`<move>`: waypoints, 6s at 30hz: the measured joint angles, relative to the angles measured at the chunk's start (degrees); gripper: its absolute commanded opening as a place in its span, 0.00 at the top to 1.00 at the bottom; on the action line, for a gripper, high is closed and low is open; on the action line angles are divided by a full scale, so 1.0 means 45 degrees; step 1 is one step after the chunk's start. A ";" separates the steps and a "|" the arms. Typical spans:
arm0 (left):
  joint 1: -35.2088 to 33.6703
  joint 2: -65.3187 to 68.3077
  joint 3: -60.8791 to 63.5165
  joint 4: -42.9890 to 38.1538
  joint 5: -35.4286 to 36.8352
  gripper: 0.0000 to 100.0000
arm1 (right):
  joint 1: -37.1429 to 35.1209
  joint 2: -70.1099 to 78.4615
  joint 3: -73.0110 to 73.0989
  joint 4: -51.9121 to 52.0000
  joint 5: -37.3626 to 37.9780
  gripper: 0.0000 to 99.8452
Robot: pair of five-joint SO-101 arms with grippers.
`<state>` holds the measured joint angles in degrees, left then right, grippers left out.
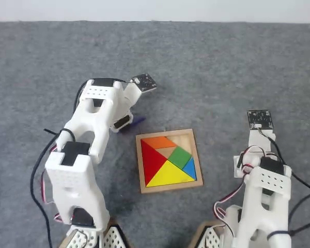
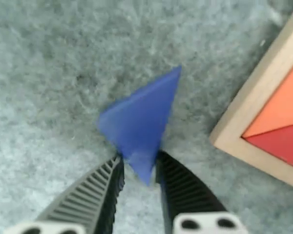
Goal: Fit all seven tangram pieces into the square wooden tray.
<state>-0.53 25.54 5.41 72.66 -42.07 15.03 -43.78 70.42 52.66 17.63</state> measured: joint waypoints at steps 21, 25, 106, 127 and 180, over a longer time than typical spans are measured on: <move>0.0684 -0.0977 -0.0801 -0.0586 0.0254 0.76 | 0.0000 0.0039 0.0000 -0.0039 0.0000 0.84; 0.1074 0.0449 -0.1778 -0.0586 0.0254 0.76 | 0.0020 0.0039 0.0000 -0.0039 0.0000 0.84; -0.0664 0.4259 -0.6447 0.4532 0.1758 0.87 | 0.0020 0.0039 0.0000 -0.0039 0.0000 0.84; 0.1153 0.2891 -0.5665 0.5646 0.2911 0.99 | 0.0000 0.0039 0.0000 -0.0039 0.0000 0.84; 0.6232 -0.6212 0.0840 0.5372 -0.4845 0.99 | 0.0000 0.0039 0.0000 -0.0039 0.0000 0.84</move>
<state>27.52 -2.42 9.19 96.84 -63.87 15.03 -43.60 70.42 52.48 17.63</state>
